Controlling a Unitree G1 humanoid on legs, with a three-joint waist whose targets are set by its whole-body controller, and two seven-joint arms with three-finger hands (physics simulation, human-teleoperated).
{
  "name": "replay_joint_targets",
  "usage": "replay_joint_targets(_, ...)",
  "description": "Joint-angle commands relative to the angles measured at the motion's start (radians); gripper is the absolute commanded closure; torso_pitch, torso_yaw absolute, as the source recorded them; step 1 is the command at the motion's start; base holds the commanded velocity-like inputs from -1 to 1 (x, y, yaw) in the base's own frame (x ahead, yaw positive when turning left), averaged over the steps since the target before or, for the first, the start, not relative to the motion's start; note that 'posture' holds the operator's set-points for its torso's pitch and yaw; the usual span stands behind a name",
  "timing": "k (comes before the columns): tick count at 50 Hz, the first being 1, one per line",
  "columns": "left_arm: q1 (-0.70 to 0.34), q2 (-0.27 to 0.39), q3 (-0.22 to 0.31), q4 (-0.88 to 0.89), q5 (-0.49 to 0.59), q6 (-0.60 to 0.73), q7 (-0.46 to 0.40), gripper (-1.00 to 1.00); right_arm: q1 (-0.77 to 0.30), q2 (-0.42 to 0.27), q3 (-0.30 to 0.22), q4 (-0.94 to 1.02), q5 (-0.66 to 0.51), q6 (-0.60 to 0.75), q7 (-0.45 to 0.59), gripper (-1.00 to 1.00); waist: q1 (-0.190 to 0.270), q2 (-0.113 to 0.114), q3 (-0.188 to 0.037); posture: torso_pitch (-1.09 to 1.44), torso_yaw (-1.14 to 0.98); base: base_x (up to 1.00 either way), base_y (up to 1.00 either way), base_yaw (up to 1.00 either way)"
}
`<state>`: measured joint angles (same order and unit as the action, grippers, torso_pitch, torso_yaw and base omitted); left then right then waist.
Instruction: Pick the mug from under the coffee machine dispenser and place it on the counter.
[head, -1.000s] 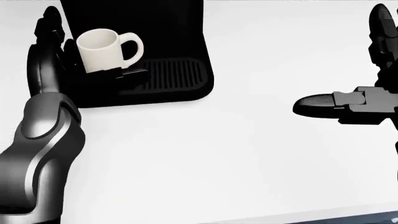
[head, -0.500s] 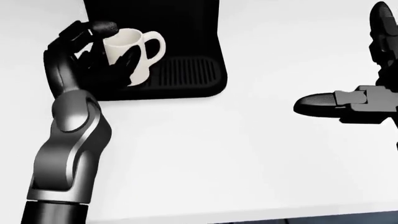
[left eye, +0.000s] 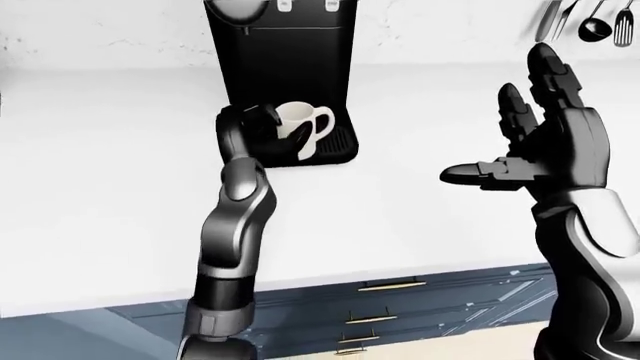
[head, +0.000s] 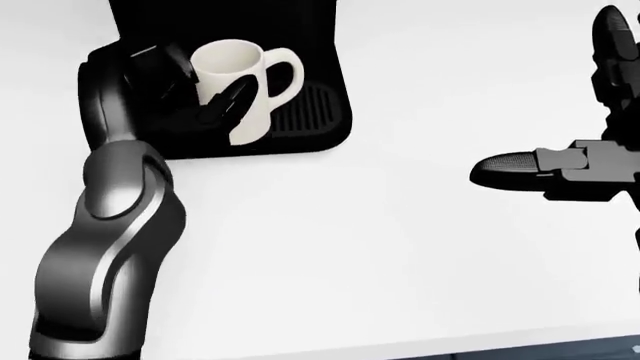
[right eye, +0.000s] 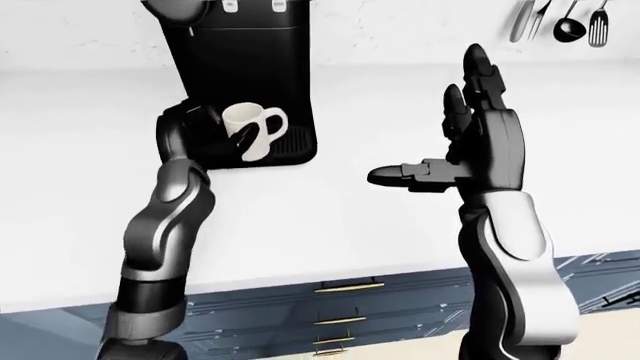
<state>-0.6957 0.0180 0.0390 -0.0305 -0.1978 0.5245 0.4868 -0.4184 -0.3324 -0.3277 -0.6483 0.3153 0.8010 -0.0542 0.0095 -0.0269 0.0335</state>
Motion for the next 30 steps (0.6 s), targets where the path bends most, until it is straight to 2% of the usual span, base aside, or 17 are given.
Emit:
replay_joint_targets(1,-0.045,0.006,0.009,-0.098,-0.006,0.007,-0.003,1.0,-0.024,-0.013,-0.013,-0.028,-0.003,-0.027,-0.002,-1.0,0.0,-0.001,-0.031,0.0,0.0,0.0,0.0,0.0)
replay_joint_targets(10,-0.017,0.024,0.017,-0.31,-0.035,0.165,-0.019,1.0,-0.028,-0.014,-0.012,-0.025,-0.003,-0.026,-0.002,-1.0,-0.003,0.005,-0.03,0.0,0.0,0.0,0.0,0.0)
replay_joint_targets(26,0.015,0.089,0.084,-0.509,-0.108,0.333,-0.032,1.0,-0.041,-0.018,-0.008,-0.026,-0.004,-0.016,-0.006,-1.0,-0.006,0.008,-0.021,0.0,0.0,0.0,0.0,0.0)
replay_joint_targets(30,0.042,0.112,0.106,-0.527,-0.131,0.335,-0.033,1.0,-0.039,-0.017,-0.008,-0.028,-0.005,-0.016,-0.005,-1.0,-0.007,0.009,-0.018,0.0,0.0,0.0,0.0,0.0)
